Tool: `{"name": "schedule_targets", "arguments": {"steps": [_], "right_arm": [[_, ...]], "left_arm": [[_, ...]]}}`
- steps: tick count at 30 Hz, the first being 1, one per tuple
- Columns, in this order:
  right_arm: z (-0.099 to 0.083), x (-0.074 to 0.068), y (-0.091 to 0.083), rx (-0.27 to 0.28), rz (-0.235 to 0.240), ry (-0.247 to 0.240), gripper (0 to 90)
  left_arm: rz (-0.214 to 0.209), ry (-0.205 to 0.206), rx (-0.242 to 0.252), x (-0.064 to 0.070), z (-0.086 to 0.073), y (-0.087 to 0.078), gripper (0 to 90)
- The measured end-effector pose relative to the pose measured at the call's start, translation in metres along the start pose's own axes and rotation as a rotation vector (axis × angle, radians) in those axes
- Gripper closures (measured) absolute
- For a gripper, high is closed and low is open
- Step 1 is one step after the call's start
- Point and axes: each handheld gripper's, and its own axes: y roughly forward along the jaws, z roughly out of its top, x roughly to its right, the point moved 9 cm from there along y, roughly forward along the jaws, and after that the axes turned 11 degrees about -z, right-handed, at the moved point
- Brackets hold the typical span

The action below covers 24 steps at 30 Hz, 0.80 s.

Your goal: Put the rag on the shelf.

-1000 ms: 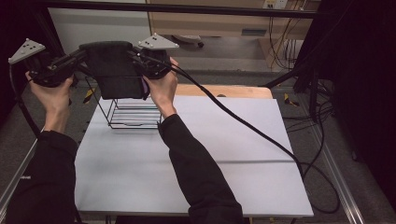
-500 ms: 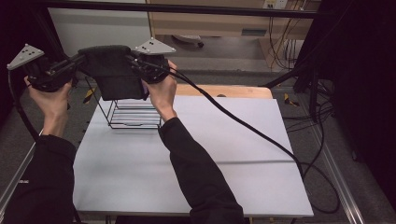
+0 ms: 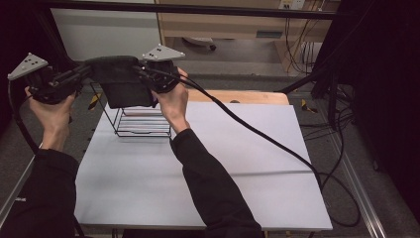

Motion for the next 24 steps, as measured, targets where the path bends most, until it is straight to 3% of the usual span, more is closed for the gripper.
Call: {"name": "schedule_targets", "arguments": {"steps": [6,15,24], "right_arm": [[-0.009,-0.001,-0.004,-0.018,0.024,0.01,76.6],[-0.019,-0.009,-0.008,-0.042,0.023,-0.055,76.7],[-0.035,-0.011,-0.008,-0.066,0.051,-0.032,76.1]], "left_arm": [[-0.005,0.015,-0.024,0.006,-0.004,-0.001,81.9],[-0.005,0.012,-0.039,0.009,-0.022,-0.006,81.5],[-0.009,0.01,-0.085,0.011,-0.041,-0.006,80.4]]}}
